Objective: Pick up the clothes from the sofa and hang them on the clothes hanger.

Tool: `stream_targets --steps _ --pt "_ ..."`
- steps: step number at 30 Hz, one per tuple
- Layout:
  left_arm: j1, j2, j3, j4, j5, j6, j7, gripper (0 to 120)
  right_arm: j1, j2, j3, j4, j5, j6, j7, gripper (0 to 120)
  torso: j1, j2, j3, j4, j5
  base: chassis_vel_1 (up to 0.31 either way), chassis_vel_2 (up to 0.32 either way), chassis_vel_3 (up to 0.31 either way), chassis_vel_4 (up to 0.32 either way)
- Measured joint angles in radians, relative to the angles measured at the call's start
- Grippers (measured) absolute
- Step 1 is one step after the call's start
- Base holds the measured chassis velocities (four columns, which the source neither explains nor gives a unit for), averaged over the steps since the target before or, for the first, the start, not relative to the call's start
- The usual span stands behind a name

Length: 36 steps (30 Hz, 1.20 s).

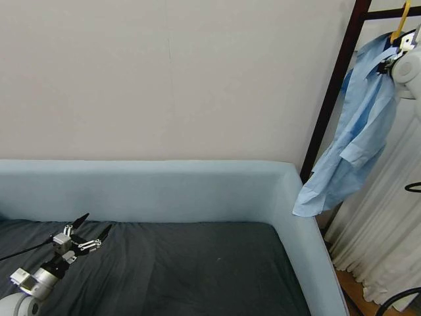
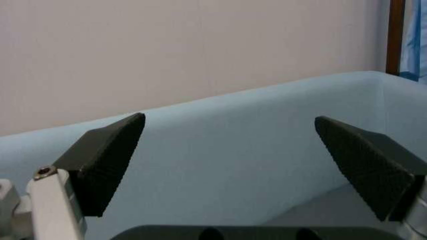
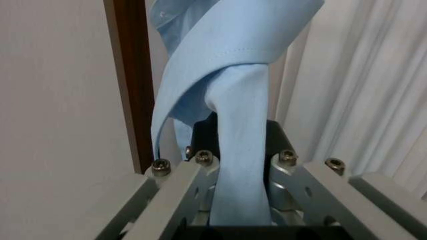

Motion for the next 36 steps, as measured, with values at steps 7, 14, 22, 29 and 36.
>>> stream_targets --steps 7,14,22,29,36 --pt "0.004 0.000 -0.003 0.000 -0.001 -0.003 0.000 100 -0.002 -0.010 0.000 0.004 0.001 -0.008 -0.009 7 0.000 0.000 0.000 0.0001 0.0000 0.000 0.000 0.000 0.000" --pt "0.009 -0.001 -0.004 -0.008 -0.001 -0.003 0.001 100 -0.029 -0.038 0.002 0.073 0.001 -0.023 -0.050 24 0.000 0.000 0.000 0.0001 0.0003 0.000 0.000 0.000 0.000" --pt "0.020 -0.002 -0.007 -0.012 -0.002 -0.008 0.002 100 -0.162 -0.104 0.095 0.288 -0.016 -0.049 0.031 53 0.000 0.000 0.000 0.0003 0.0002 0.000 0.000 0.000 0.000" --pt "0.017 -0.013 0.002 -0.018 -0.011 -0.009 0.003 100 -0.358 -0.234 0.203 0.583 -0.060 -0.012 0.050 77 0.000 0.000 0.000 0.0002 0.0002 0.000 0.000 0.000 0.000" --pt "0.040 -0.057 0.002 -0.114 -0.046 0.007 -0.045 100 -0.769 -0.369 0.516 0.966 -0.066 0.234 -0.045 99 0.000 0.000 0.000 -0.0006 -0.0006 0.000 0.000 0.000 0.000"
